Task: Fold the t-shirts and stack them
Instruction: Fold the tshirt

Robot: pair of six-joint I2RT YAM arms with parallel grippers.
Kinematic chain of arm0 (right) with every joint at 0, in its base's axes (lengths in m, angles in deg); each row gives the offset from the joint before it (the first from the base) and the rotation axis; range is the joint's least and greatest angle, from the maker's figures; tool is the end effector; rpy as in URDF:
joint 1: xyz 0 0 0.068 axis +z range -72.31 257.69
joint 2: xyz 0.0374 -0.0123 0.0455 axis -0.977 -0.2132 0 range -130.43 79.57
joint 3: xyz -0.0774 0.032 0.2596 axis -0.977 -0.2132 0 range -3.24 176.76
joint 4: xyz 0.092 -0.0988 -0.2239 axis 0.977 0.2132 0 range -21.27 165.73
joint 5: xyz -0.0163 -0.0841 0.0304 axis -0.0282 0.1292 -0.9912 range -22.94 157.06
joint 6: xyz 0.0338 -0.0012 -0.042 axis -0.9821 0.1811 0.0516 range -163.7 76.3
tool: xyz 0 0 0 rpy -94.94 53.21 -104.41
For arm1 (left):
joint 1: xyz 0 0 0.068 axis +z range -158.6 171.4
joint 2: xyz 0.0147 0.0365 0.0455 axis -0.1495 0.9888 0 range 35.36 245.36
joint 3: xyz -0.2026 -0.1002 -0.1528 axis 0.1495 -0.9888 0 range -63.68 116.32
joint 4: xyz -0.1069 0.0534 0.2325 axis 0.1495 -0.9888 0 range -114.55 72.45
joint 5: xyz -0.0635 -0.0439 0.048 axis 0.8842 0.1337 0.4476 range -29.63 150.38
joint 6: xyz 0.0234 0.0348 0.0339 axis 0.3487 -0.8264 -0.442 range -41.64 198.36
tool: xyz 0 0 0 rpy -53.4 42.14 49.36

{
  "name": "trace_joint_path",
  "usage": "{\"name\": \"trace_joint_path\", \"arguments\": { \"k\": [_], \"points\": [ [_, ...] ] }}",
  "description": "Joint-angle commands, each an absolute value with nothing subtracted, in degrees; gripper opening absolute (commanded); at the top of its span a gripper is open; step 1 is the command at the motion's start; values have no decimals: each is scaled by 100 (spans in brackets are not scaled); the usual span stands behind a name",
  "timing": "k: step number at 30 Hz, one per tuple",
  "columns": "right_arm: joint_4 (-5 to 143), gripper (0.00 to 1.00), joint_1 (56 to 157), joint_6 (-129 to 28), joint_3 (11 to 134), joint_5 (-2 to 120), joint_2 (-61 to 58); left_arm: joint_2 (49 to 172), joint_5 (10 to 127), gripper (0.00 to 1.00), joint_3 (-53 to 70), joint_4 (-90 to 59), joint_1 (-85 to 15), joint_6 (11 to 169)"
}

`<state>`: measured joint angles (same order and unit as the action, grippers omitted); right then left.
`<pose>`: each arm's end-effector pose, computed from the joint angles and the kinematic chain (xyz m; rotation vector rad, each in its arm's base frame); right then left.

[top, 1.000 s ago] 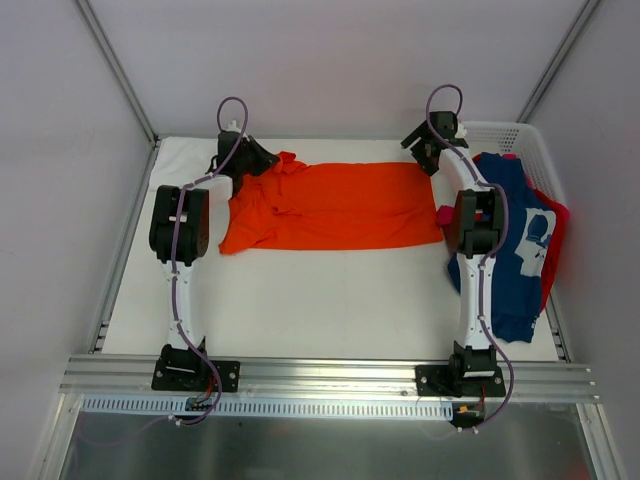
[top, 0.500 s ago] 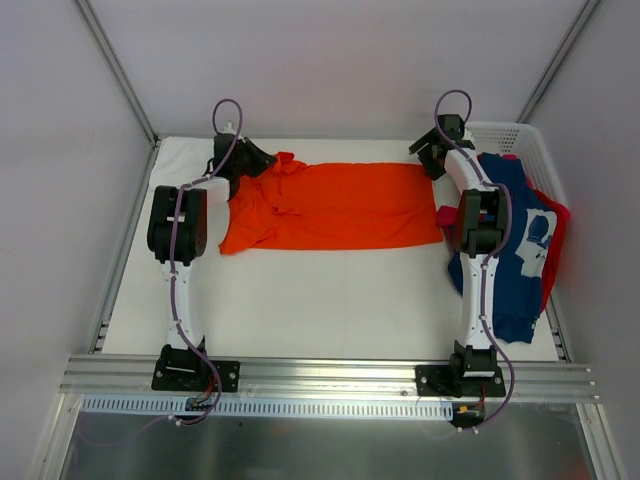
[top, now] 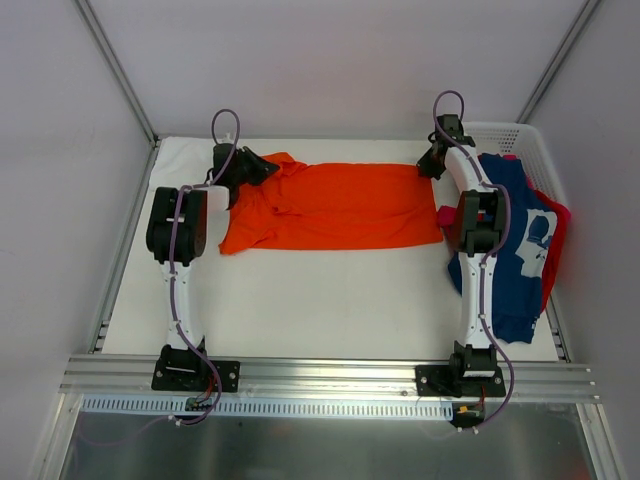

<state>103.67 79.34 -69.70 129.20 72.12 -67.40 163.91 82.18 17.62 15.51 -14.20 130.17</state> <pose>0.5645 0.0132 0.1708 0.5520 2.3693 0.1102 0.4949 -0.0619 0.1546 -0.4860 1.8685 -1.0368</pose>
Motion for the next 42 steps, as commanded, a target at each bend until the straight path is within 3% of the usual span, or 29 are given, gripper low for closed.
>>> {"name": "trace_joint_path", "arguments": {
  "k": [1,9,24,32,33,34,35,42],
  "points": [
    [11136,0,7549,-6831,13079,7594,-6835,16043,8498,0,1683,2095,-1317,13232],
    [10969,0,7593,-6778,12957,7681,-6765,16034,8586,0,1498,2235,-1238,13250],
    [10811,0,8050,-5663,12500,8578,-5016,15815,8701,0,1358,2402,-1229,13434],
    [10994,1,8112,-5513,12542,8631,-5015,15437,8692,0,1235,2262,-1229,13320],
    [11082,10,8120,-5504,12691,8605,-5102,15393,8683,0,1200,2262,-1229,13303],
    [11231,63,8120,-5434,12832,8474,-5338,15349,8683,0,1164,2262,-1229,13303],
    [11259,99,8120,-5390,13060,8368,-5471,15288,8683,0,1077,2270,-1229,13303],
    [11294,99,8147,-5416,13905,7516,-6623,15155,8718,0,751,2437,-1229,13373]
  ]
}}
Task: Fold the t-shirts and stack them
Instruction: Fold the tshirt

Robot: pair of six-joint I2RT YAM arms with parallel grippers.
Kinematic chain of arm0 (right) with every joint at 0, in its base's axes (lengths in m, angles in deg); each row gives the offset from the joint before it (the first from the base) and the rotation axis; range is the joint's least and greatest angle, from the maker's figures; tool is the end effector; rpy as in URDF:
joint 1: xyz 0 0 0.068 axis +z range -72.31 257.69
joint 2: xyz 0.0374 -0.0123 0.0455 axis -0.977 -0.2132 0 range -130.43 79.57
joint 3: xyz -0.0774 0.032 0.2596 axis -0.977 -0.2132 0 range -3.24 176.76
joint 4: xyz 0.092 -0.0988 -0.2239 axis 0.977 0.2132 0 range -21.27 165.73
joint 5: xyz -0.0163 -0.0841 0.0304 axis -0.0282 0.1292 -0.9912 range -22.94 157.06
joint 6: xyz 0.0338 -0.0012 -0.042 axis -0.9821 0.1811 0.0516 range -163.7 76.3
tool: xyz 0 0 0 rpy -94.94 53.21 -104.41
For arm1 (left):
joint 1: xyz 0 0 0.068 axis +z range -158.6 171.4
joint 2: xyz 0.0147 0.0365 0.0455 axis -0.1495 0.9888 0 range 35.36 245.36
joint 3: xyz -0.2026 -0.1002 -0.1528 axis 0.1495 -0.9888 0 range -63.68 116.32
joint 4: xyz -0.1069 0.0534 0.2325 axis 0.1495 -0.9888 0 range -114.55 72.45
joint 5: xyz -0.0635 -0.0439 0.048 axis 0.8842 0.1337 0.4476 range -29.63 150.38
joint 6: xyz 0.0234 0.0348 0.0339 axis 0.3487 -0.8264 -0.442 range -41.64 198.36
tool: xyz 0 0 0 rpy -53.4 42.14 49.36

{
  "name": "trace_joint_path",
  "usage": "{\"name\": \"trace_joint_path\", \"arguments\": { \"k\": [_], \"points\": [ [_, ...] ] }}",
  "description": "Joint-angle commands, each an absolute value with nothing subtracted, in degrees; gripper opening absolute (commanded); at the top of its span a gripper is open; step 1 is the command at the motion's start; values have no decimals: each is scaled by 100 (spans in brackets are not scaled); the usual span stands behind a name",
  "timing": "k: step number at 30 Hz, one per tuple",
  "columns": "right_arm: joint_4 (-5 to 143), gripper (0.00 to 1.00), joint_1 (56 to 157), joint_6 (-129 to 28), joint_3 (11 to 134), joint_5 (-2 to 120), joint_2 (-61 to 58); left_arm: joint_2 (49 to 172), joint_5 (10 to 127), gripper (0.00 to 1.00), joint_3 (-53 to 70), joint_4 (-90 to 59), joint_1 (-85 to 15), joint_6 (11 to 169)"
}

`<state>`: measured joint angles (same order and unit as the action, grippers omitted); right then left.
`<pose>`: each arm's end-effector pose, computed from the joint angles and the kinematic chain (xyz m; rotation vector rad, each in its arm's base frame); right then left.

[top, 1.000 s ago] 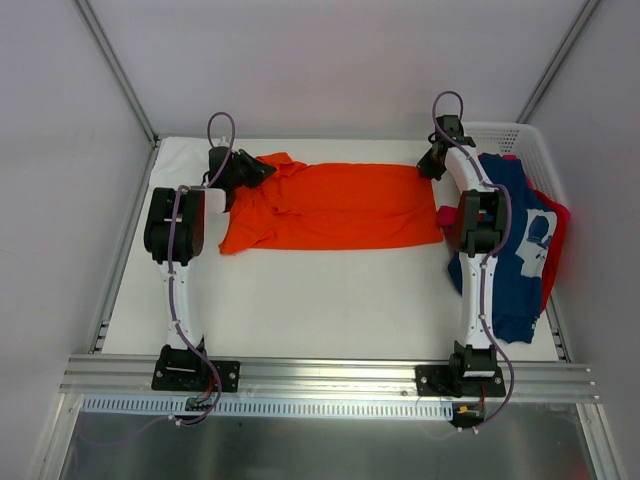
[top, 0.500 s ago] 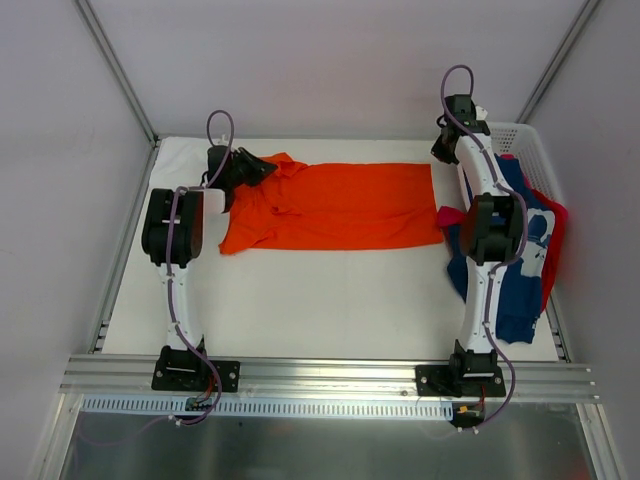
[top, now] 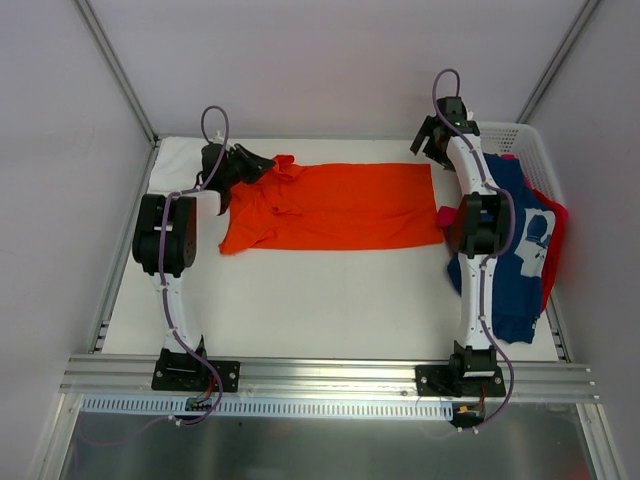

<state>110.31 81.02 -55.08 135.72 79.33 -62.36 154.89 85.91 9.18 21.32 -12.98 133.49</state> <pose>0.5526 0.0247 0.2471 0.2680 2.3139 -0.1233 0.4644 -0.0510 0.1918 -0.4494 1.7766 -1.1322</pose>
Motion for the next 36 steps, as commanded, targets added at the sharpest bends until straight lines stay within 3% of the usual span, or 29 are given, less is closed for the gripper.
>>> {"name": "trace_joint_path", "arguments": {
  "k": [1,12,23,34,36],
  "points": [
    [11251,100,8156,-5433,13897,7454,-6685,15147,8718,0,716,2446,-1229,13364],
    [10864,99,8287,-5346,13791,7558,-6809,15120,8788,0,558,2402,-1220,13180],
    [10539,100,8261,-4572,13756,8824,-6624,15375,8911,0,610,2534,-1211,13241],
    [10196,99,7936,-5495,13879,8025,-7011,15507,8955,0,681,2561,-1211,13285],
    [10178,91,7927,-5556,13844,7972,-7010,15516,8964,0,690,2560,-1211,13294]
  ]
}}
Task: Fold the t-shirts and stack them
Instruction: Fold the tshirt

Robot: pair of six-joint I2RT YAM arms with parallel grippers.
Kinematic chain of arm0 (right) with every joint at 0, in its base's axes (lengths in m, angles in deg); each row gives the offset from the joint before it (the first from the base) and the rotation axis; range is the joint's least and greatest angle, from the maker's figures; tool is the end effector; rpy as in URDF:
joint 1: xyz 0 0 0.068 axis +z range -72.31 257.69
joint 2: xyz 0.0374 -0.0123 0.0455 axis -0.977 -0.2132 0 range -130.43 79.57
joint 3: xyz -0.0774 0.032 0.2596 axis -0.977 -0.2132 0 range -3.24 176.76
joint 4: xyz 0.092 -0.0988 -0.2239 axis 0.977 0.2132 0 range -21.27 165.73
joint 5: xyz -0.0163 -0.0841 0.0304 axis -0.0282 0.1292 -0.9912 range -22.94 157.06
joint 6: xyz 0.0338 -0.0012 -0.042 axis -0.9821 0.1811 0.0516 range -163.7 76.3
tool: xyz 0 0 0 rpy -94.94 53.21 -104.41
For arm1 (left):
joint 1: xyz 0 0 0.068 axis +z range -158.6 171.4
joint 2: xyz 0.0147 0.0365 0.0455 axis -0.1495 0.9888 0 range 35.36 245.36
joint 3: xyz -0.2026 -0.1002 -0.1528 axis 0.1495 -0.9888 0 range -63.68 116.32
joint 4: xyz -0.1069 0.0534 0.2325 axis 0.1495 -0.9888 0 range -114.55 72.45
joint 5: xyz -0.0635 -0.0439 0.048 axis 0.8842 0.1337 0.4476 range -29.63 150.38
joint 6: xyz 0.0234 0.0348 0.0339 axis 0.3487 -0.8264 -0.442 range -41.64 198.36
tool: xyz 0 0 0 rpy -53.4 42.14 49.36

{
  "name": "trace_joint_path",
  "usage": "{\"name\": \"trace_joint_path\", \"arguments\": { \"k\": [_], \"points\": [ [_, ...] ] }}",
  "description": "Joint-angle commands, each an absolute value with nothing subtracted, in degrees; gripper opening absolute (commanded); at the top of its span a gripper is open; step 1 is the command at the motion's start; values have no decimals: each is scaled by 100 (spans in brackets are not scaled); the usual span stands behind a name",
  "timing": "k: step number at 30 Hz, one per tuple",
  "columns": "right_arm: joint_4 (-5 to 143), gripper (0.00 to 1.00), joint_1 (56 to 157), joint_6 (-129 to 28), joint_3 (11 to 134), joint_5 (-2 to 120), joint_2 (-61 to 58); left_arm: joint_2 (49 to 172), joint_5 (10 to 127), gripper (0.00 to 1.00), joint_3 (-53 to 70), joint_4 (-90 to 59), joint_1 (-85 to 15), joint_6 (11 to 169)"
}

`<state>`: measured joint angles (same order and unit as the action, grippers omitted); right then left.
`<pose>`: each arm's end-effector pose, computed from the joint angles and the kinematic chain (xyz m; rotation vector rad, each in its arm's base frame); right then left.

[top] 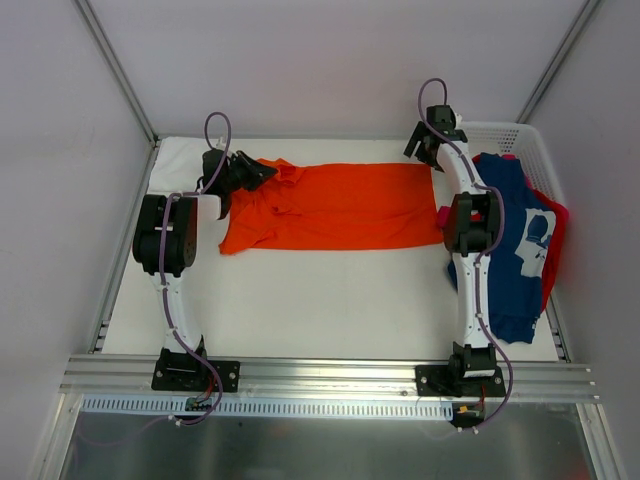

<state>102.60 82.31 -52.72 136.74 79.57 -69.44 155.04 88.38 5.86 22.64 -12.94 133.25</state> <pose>0.5760 0.0389 0.1961 0.1981 2.2927 -0.1312 0.4549 -0.0514 0.1751 -0.4364 1.8247 -1.1604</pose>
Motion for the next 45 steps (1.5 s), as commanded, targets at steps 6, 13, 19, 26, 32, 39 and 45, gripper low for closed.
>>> {"name": "trace_joint_path", "arguments": {
  "k": [6,13,19,26,32,39,45],
  "points": [
    [10187,74,7866,-5767,13835,7594,-7081,15524,8964,0,663,2569,-1211,13346],
    [10502,75,7813,-5873,13844,7479,-7125,15542,8990,0,645,2631,-1211,13434],
    [10740,84,7743,-6057,13686,7410,-7090,15586,9052,0,646,2771,-1211,13592],
    [10863,86,7611,-6058,13388,7654,-6896,15621,9105,0,628,2780,-1202,13593],
    [10970,95,7479,-6084,13308,7192,-6870,15691,9193,0,575,3035,-1202,13847],
    [10381,99,7110,-5892,13352,5241,-6905,15919,9464,0,610,3509,-1202,14391],
    [9609,100,7206,-4609,13002,3511,-6300,16121,9895,0,934,3905,-1202,14489]
  ]
}}
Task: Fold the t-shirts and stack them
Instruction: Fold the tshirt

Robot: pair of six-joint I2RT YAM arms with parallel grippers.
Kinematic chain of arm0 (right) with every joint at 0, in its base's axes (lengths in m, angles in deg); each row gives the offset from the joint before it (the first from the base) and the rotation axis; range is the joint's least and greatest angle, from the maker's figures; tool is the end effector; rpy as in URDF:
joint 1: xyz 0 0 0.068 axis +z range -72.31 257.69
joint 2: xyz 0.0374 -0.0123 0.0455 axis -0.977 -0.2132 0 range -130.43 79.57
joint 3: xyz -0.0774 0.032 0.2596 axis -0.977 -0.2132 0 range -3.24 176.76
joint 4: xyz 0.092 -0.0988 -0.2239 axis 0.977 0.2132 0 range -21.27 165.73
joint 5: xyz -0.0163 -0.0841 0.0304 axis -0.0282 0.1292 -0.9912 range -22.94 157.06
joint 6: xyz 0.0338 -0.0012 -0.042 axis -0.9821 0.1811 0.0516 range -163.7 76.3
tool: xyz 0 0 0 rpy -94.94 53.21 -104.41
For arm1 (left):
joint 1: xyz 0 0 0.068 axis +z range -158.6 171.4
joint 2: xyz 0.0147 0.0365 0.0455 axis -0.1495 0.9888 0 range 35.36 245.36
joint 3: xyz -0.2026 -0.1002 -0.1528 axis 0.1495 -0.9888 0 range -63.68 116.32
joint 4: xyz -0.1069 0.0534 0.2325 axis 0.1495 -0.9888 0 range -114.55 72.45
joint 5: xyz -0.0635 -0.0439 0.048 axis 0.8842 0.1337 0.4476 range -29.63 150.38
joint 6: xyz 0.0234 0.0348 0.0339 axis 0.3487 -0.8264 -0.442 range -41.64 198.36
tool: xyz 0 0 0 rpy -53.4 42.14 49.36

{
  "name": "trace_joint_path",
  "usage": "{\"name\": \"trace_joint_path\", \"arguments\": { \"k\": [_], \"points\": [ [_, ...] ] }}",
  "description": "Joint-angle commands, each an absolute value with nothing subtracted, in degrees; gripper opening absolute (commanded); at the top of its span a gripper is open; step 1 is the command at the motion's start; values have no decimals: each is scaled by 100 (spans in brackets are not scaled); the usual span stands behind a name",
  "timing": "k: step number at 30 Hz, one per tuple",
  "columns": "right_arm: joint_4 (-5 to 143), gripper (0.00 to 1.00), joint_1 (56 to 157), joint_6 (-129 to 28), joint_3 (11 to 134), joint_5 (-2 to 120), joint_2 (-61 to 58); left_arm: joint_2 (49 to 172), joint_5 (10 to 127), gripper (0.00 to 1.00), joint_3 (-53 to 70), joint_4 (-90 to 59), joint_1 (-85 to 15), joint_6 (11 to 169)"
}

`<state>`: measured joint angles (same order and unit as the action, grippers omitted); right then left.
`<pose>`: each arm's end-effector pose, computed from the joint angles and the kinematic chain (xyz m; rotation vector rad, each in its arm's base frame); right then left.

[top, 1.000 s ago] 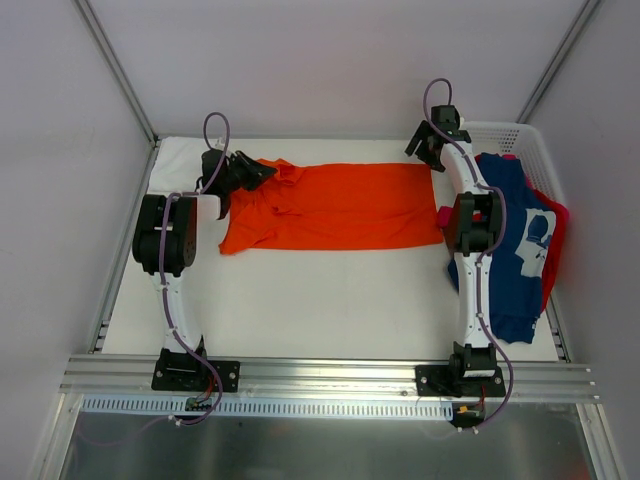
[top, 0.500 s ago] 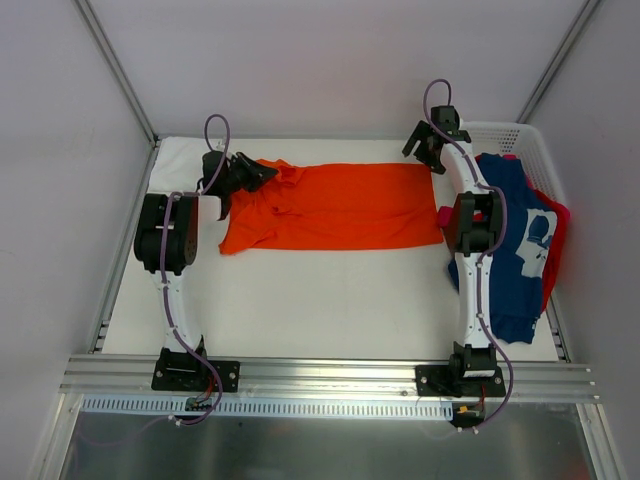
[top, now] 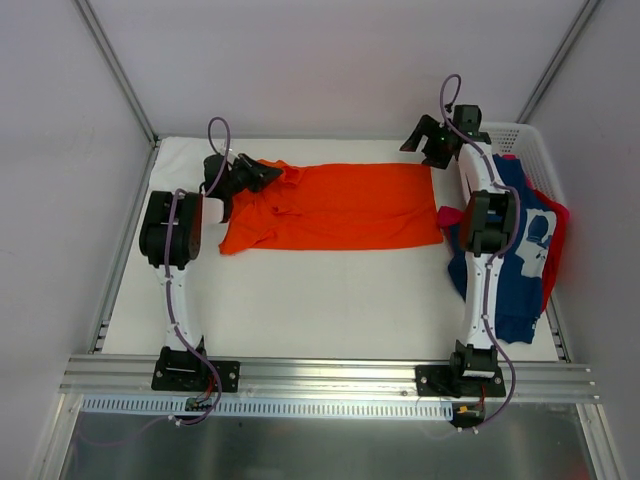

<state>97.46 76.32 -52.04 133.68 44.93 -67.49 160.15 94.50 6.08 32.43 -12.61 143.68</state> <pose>0.5767 -0.0003 0.2058 -0.0190 2.2367 0.4995 0.4606 -0.0524 0.1549 -0.4767 1.7835 -1.3743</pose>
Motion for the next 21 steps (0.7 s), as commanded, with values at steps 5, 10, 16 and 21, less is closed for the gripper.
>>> {"name": "trace_joint_path", "arguments": {
  "k": [5,10,16,21],
  "points": [
    [7252,99,7522,-5024,12174,422,-5367,16342,10546,0,1173,4914,-1211,14814],
    [7968,99,7506,-6033,14318,812,-6453,16123,10713,0,1190,5049,-1220,14499],
    [10136,99,7601,-3396,12990,5995,-5094,15850,10590,0,1129,4354,-1229,13874],
    [12356,99,7681,-3333,14593,8267,-6395,15929,10564,0,1068,4406,-1238,13891]
  ]
}}
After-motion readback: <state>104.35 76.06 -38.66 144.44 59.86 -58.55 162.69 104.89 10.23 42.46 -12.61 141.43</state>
